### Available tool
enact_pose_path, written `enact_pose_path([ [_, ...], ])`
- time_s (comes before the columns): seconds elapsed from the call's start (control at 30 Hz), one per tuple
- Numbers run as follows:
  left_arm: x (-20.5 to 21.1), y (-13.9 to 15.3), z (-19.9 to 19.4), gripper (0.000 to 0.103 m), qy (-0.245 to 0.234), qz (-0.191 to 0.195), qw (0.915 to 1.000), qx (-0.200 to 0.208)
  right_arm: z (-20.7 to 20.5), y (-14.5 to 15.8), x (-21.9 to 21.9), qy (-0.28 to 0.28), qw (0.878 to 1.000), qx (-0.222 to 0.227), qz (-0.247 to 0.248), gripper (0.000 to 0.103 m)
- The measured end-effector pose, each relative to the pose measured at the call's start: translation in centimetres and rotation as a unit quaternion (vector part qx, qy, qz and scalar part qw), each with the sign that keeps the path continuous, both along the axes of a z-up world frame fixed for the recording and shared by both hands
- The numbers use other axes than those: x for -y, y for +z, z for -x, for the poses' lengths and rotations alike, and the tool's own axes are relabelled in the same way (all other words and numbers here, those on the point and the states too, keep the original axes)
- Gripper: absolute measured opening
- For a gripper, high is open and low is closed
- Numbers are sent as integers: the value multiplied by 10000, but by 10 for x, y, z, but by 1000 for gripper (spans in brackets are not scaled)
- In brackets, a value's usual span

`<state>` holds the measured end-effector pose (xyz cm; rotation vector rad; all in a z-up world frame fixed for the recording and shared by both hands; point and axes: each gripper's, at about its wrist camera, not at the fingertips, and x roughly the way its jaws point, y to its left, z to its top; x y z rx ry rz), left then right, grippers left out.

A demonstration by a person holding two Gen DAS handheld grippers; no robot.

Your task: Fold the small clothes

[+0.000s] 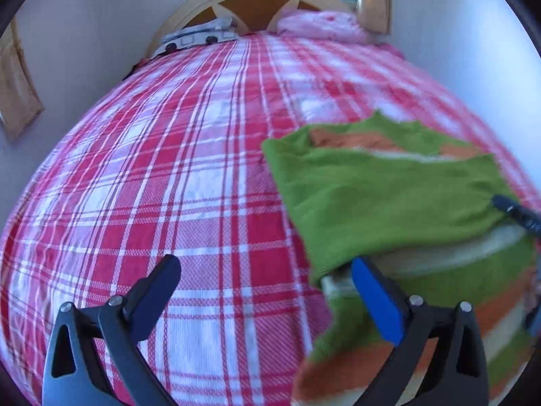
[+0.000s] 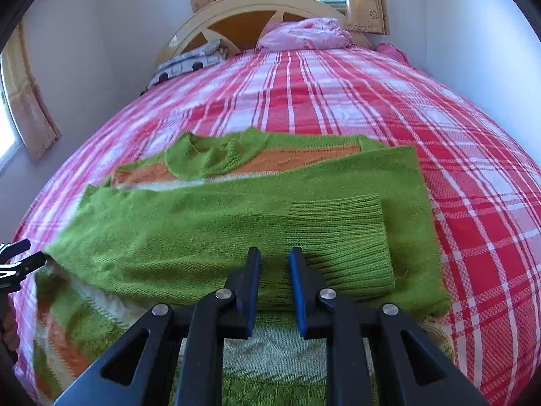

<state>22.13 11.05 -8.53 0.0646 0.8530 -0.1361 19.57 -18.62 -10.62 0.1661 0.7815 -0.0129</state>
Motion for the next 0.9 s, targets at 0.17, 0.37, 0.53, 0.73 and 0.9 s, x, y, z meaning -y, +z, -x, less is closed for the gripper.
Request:
enact_pose_path([
  [0.17,-2,21,-24,103,457,713,9962,222,8,24,7,-179,9996,222,-24,18],
  [0.37,28,-17,-75,103,1177,215,9927,-153,-18,17,0,7,9960,-400,797,18],
  [0.53,22,-53,-103,103,1560,174,9857,-619,-24,-7,6,50,9954,-437,855,20],
  [0.73,23,-55,-106,103,1478,118,9875,-529,-28,-9,14,54,9970,-294,715,21],
  [0.9,23,-53,-105,103,1449,164,9878,-547,-29,-9,12,39,9977,-281,620,22],
])
